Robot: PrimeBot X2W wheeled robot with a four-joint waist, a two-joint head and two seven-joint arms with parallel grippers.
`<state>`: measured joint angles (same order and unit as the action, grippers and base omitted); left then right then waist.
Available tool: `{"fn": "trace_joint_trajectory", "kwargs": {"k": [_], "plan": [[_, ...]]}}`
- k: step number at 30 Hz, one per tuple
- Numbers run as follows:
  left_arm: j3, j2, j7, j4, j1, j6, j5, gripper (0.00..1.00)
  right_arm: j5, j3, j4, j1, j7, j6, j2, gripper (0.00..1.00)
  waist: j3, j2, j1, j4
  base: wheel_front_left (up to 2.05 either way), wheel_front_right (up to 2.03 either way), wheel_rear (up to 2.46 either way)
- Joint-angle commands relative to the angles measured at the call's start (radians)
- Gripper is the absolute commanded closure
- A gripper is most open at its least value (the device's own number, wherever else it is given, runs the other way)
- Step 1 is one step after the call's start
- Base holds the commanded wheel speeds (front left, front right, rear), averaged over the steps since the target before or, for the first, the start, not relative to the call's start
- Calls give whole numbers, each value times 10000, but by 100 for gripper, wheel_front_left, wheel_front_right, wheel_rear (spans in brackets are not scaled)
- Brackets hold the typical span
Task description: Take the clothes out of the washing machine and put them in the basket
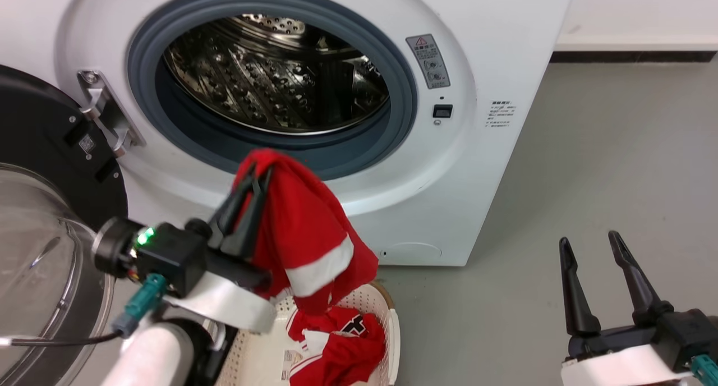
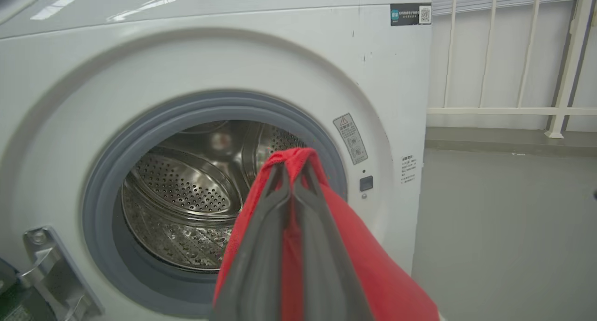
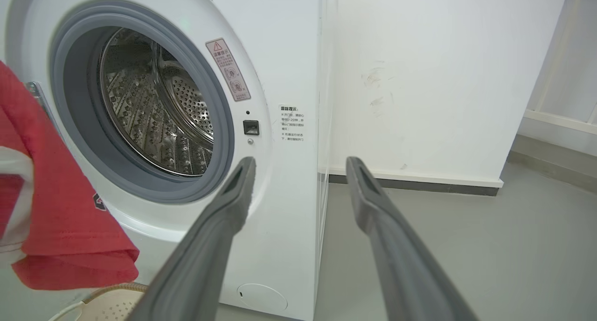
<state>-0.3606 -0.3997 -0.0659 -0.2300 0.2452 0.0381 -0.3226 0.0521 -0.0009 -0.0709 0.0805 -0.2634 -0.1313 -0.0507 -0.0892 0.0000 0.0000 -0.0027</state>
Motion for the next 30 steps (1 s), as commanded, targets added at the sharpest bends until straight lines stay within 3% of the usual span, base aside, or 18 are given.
{"fn": "trace_joint_trajectory", "kwargs": {"k": [1,12,22,30], "plan": [[-118,81,-72,171,-295,-63,-139,100,-27,6,-64,-237,-20,11,10,0,-214,0,0,24,0,0,0],[-879,424,-752,2437,-766,-541,-293,100,-267,83,-314,-1116,-20,11,10,0,-1961,0,0,-190,0,0,0],[-1050,826,-1544,5687,635,-955,-144,100,-245,63,-570,-2294,-20,11,15,0,-4197,0,0,-793,0,0,0],[-1393,1216,-1785,9400,2603,-1339,90,100,-18,42,-771,-3111,-20,11,13,0,-5830,0,0,-1272,0,0,0]]}}
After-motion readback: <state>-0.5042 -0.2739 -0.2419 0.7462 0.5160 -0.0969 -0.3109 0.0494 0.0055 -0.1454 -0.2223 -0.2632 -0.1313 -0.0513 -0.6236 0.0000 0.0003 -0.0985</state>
